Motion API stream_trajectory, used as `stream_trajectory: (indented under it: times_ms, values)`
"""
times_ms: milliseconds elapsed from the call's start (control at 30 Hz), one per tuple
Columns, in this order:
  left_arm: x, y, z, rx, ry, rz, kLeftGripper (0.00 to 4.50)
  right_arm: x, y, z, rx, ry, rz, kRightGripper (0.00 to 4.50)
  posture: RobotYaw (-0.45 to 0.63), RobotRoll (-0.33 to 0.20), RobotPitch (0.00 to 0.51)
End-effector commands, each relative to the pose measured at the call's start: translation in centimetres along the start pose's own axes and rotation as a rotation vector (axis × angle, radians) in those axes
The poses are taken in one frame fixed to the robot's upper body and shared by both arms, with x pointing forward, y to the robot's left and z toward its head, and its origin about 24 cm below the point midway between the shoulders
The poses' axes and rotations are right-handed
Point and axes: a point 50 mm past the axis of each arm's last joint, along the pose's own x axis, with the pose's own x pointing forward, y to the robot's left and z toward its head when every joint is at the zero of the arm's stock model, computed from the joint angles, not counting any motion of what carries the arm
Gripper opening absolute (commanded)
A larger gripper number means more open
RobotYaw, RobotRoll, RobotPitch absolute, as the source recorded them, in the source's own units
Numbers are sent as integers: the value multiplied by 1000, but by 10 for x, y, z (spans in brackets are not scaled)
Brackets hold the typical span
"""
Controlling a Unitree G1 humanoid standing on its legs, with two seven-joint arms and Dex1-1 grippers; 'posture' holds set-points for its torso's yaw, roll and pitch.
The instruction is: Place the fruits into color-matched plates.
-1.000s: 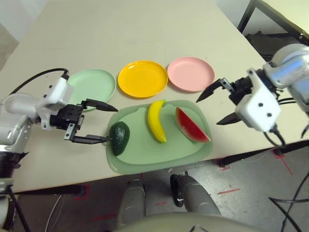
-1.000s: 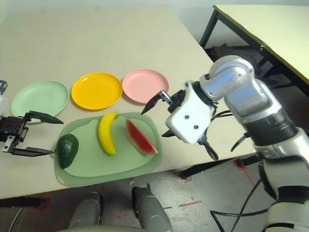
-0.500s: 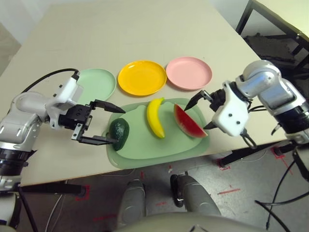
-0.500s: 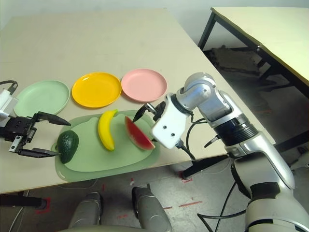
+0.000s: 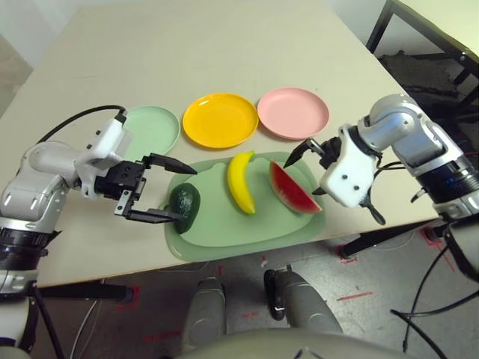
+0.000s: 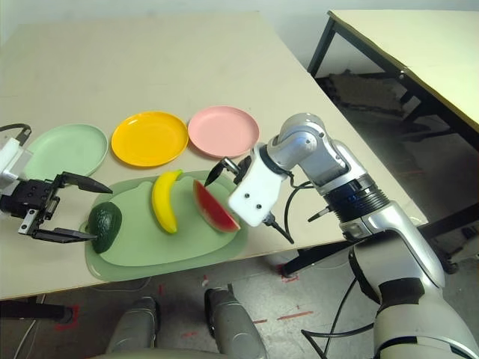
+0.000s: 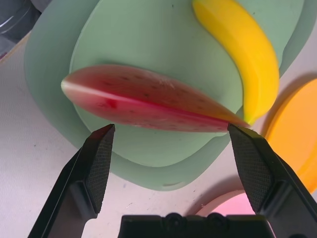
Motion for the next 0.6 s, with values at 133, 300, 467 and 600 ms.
stream_trajectory:
  times_ms: [133,300,467,600]
  values:
    - [-2,-4,-1,-7,23,-6,4453,4,1,6,-46,-8,15,4500,-9,0,159]
    - [-2,-4,-4,-18,25,-7,4453,6,0,11,-102,-17,14,4500,-15,0,161]
    - [-1,-4,-5,-23,26,-8,4453,9,-4,12,-155,4,24,4500,-20,0,161]
    - [1,-1,-3,-14,9,-5,4453,12,-11,12,-199,18,23,4500,-23,0,164]
